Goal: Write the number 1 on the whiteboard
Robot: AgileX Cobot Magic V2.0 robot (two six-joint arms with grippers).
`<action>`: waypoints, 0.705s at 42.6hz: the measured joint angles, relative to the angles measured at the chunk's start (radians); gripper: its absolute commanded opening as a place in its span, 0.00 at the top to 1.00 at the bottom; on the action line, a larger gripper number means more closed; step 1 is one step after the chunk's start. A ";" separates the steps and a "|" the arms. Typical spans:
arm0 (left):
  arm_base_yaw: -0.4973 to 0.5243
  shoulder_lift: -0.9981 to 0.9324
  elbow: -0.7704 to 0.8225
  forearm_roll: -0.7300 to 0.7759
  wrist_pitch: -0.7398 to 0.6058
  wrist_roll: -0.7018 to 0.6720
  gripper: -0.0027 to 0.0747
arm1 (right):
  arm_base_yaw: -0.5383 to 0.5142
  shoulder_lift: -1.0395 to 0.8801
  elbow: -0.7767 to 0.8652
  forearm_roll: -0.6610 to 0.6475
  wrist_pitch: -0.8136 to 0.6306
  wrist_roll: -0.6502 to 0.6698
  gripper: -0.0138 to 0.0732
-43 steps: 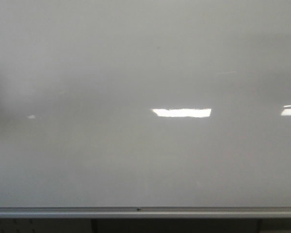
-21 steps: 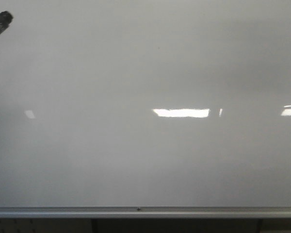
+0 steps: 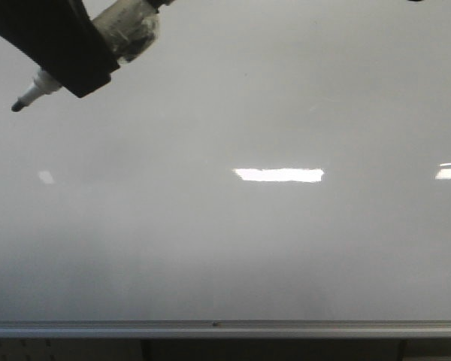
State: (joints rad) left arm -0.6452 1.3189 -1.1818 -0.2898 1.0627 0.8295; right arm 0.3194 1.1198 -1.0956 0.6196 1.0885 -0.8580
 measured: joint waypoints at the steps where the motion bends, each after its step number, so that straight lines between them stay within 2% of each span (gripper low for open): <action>1: -0.016 0.000 0.000 0.000 0.000 0.002 0.99 | 0.019 0.011 -0.010 -0.002 0.000 -0.009 0.23; 9: -0.090 0.000 0.000 -0.002 0.000 0.005 0.99 | 0.169 0.090 -0.077 -0.059 -0.004 -0.034 0.23; 20: -0.099 0.000 0.000 -0.003 -0.008 0.005 0.99 | 0.316 0.171 -0.124 -0.088 -0.067 -0.075 0.23; 30: -0.099 0.000 0.000 -0.003 -0.021 0.005 0.99 | 0.372 0.202 -0.128 -0.088 -0.136 -0.085 0.38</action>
State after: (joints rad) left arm -0.7442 1.3189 -1.1818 -0.2932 1.0421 0.8348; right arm 0.6910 1.3215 -1.2238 0.5312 0.9529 -0.9430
